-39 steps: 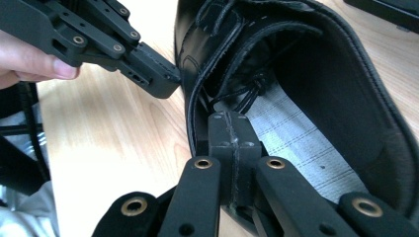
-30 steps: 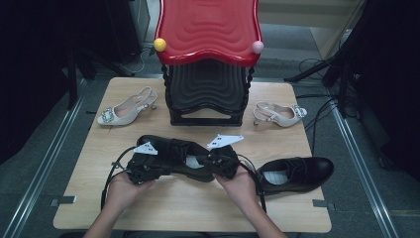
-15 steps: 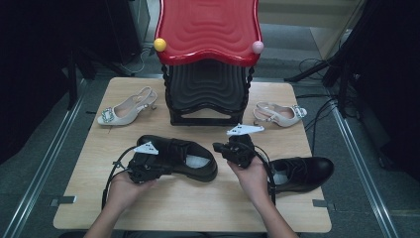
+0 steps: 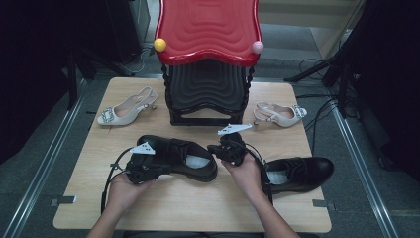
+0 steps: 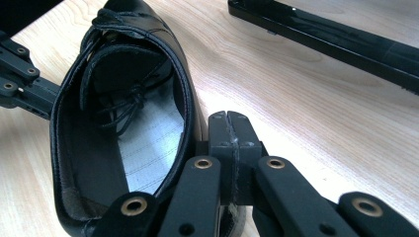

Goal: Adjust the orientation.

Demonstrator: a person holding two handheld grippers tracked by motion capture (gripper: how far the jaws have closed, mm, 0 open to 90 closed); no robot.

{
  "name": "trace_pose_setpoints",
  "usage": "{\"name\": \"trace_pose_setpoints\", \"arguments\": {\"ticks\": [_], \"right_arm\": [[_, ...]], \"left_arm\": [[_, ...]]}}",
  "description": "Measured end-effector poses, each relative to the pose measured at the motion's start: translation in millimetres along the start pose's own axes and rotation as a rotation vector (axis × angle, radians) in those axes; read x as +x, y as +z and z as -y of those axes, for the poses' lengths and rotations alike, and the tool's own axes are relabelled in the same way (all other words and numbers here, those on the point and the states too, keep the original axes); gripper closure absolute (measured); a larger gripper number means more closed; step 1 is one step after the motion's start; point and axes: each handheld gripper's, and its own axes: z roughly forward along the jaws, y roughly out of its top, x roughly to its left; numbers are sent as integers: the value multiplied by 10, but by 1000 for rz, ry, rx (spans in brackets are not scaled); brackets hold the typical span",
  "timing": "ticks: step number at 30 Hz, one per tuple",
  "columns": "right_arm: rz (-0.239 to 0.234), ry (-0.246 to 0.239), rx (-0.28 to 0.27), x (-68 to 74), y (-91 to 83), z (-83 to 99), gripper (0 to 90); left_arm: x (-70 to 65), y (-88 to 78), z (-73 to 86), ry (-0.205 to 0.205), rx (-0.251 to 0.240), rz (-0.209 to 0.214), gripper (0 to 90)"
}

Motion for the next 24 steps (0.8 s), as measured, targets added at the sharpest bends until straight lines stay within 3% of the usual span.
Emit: {"name": "trace_pose_setpoints", "arguments": {"ticks": [5,12,16,24], "right_arm": [[-7,-1,5,35,-19,27,900],[-75,27,2,67,-66,135,900],[-99,-1,6,114,-87,177,900],[-129,2,11,181,-124,255,900]], "left_arm": [[21,-6,9,-7,-2,8,889],[40,-45,18,-7,14,16,888],[36,-58,21,2,19,5,888],[49,-57,10,-1,31,12,875]]}}
